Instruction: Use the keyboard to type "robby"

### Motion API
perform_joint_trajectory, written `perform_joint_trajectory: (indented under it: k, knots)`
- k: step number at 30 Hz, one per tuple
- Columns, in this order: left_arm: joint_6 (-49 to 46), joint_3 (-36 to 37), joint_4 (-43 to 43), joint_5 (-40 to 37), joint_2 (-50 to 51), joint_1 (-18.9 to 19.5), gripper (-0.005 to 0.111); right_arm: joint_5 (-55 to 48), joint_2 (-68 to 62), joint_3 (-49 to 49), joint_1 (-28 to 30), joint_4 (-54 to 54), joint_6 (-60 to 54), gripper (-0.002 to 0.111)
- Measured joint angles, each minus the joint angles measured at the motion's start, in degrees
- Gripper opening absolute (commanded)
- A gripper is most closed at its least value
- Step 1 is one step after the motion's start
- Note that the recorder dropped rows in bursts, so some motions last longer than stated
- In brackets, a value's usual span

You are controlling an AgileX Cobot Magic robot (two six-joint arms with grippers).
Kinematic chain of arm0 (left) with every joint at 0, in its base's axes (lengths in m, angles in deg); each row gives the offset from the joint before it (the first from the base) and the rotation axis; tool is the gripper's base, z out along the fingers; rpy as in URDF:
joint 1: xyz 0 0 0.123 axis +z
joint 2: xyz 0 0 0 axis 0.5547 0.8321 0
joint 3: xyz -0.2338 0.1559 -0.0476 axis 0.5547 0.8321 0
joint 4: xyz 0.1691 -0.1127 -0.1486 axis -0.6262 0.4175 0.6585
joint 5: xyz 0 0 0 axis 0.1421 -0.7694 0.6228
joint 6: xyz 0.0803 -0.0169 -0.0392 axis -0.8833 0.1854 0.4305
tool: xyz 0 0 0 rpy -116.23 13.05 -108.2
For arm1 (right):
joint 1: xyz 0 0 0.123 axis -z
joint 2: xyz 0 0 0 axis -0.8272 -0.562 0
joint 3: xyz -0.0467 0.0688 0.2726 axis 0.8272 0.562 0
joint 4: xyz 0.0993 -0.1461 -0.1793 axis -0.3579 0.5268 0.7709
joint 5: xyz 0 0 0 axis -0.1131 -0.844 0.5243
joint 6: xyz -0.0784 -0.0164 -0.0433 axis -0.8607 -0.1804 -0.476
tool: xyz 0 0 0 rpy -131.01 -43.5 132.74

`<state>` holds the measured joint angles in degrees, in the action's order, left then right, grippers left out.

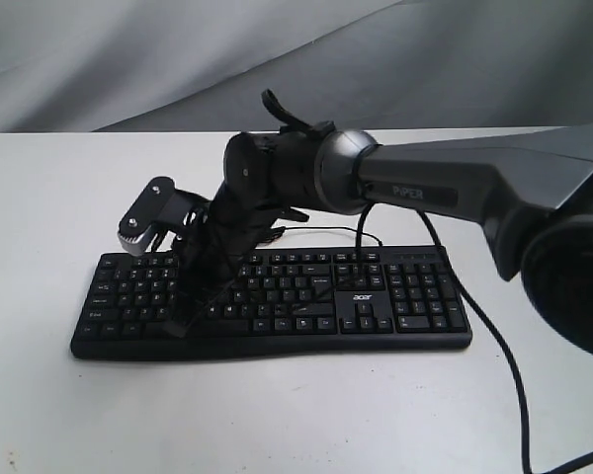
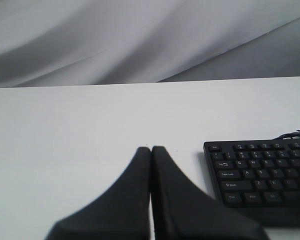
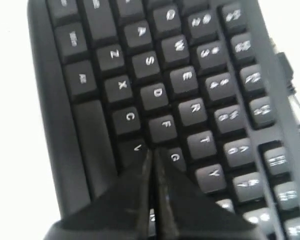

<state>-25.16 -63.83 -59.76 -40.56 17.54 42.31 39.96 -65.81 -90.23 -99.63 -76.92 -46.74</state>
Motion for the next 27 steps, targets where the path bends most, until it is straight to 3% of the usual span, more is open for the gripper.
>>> perform_joint_trajectory:
  k: [27]
  knots:
    - [0.0,0.0,0.0,0.0,0.0,0.0,0.001,-0.11,-1.92,-0.01,0.0,-1.11,-0.03,0.0]
